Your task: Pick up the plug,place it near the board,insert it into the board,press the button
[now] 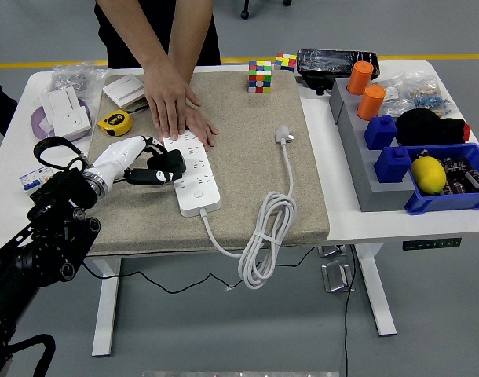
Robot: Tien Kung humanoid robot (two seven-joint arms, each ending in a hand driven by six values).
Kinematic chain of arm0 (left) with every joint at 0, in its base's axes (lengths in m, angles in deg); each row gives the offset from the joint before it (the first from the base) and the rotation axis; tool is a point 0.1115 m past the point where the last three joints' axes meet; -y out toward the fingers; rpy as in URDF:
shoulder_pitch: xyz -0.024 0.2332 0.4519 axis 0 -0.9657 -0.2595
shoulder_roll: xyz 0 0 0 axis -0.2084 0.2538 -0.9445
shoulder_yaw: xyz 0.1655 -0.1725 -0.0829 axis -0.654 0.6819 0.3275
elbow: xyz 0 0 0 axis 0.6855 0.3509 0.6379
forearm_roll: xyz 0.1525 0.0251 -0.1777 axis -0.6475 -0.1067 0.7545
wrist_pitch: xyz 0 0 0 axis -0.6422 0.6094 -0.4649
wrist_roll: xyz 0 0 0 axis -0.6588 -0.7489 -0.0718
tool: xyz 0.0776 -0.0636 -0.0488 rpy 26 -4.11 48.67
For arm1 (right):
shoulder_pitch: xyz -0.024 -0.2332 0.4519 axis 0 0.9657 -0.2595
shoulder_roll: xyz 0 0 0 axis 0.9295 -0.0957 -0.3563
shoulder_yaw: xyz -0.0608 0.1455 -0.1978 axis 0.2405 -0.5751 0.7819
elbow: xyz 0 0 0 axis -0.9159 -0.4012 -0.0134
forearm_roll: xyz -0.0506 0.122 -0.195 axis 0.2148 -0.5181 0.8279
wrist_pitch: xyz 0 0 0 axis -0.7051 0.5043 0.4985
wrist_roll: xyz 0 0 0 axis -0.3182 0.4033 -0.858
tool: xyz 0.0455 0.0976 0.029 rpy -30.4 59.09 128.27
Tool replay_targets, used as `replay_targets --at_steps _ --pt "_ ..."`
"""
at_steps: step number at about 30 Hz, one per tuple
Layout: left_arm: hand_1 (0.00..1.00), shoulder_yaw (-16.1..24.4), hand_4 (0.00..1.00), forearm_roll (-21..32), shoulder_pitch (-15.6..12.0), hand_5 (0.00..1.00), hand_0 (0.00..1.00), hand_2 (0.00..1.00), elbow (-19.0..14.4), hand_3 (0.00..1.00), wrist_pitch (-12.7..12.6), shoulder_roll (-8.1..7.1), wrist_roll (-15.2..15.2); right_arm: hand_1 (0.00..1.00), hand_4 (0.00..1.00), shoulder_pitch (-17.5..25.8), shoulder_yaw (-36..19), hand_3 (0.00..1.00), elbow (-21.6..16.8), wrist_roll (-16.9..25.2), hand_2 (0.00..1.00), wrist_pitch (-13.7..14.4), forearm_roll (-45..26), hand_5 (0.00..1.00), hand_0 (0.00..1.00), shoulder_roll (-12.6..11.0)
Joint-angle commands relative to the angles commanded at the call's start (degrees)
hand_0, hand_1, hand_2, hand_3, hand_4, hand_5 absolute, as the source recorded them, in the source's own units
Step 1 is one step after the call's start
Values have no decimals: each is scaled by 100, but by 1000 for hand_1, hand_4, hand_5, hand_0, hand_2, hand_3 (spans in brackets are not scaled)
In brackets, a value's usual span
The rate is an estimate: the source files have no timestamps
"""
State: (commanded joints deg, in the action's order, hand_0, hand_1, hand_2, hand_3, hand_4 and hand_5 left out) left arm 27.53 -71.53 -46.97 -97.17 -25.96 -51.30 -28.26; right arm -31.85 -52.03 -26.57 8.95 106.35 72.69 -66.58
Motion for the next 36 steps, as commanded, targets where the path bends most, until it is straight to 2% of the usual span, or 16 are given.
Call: replay_targets --at_steps 3,4,9,10,16,17,22,23,28,29,34,35,36 --pt "758 2 981 0 -3 483 763 630 14 581 -74 0 21 757 998 1 0 776 -1 1 746 0 0 998 833 0" --pt "714 1 852 0 -3 342 737 536 21 514 -99 -1 28 757 998 1 4 776 0 2 746 0 -2 998 833 1" --pt "714 8 852 0 -3 342 737 536 44 514 -160 0 52 757 998 0 17 776 -2 1 746 -1 -2 998 833 1" --pt "706 10 810 0 -4 305 726 525 53 508 -173 0 58 757 998 0 18 776 -2 1 746 0 -3 998 834 2" --pt "706 18 810 0 -14 305 726 525 90 508 -249 4 86 757 998 7 29 776 -4 -1 746 0 -5 998 834 -4" --pt "661 18 775 0 -17 284 683 513 93 505 -261 5 88 758 998 10 32 776 -4 -1 746 1 -6 998 833 -4" --pt "661 11 775 0 -30 284 683 513 109 505 -313 10 106 758 998 19 42 776 -5 -1 746 1 -7 998 833 -5" --pt "553 8 690 0 -32 232 633 493 109 501 -323 10 109 757 998 19 42 776 -5 -1 746 1 -7 998 834 -5" --pt "553 9 690 0 -35 232 633 493 101 501 -371 13 138 757 998 19 40 776 -8 -3 746 3 -4 998 834 -4" --pt "534 14 560 0 -31 104 609 496 97 515 -376 13 146 757 998 16 40 776 -8 -4 746 3 -4 998 833 -4" --pt "534 7 560 0 -30 104 609 496 68 515 -369 0 169 757 998 9 28 776 -5 -5 746 3 -11 998 833 -2" --pt "541 11 523 0 -30 55 605 498 65 511 -366 0 170 757 998 9 22 776 -5 -4 745 4 -12 998 833 -1" --pt "541 13 523 0 -29 55 605 498 58 511 -360 -2 171 757 998 8 14 776 -6 -5 745 4 -8 998 833 -2"
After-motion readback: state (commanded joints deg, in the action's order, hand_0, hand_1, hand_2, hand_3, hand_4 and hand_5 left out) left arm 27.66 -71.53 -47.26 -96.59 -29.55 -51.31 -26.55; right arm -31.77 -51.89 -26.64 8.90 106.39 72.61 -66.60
